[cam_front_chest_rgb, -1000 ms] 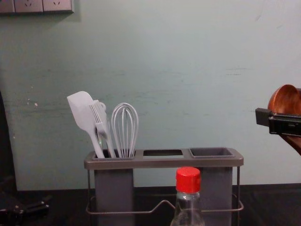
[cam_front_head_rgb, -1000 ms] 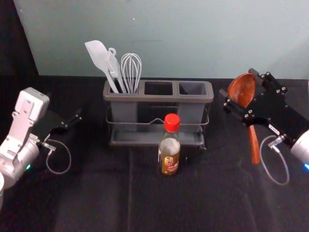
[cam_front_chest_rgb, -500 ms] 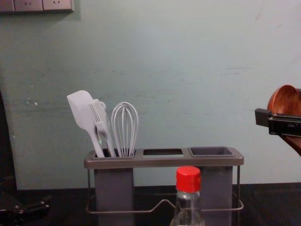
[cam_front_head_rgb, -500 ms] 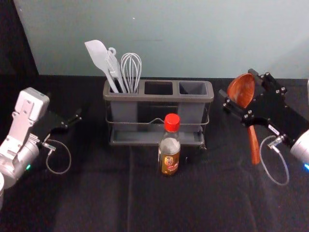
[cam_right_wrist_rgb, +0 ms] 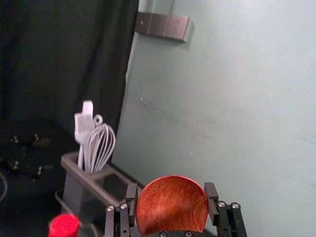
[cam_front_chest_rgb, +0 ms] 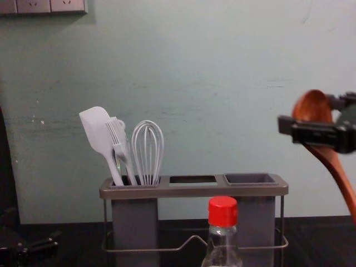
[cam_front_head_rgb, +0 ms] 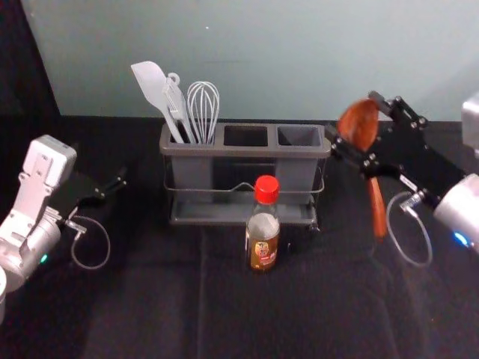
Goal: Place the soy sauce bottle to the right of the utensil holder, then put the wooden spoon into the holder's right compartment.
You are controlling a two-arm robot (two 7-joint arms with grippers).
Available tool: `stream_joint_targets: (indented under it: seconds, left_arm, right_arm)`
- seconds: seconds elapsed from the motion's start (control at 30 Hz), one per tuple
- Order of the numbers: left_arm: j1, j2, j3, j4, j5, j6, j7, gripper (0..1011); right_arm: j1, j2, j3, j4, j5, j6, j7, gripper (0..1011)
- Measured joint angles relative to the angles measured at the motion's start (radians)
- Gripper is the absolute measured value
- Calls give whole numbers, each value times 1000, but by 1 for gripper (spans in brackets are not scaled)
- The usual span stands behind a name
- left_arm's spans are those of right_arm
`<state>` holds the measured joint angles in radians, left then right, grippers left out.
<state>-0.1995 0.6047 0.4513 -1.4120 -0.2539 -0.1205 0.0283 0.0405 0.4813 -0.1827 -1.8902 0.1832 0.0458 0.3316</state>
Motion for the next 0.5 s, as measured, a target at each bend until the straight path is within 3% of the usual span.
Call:
stream_joint_targets:
  seconds: [0.27, 0.5]
  left_arm:
    - [0, 0, 0, 0, 0, 0, 0, 1005]
    - [0, 0, 0, 0, 0, 0, 0, 1005]
  right_arm:
    - [148, -39, -49, 50, -16, -8, 27, 838]
    - [243, -78, -76, 101, 6, -41, 47, 837]
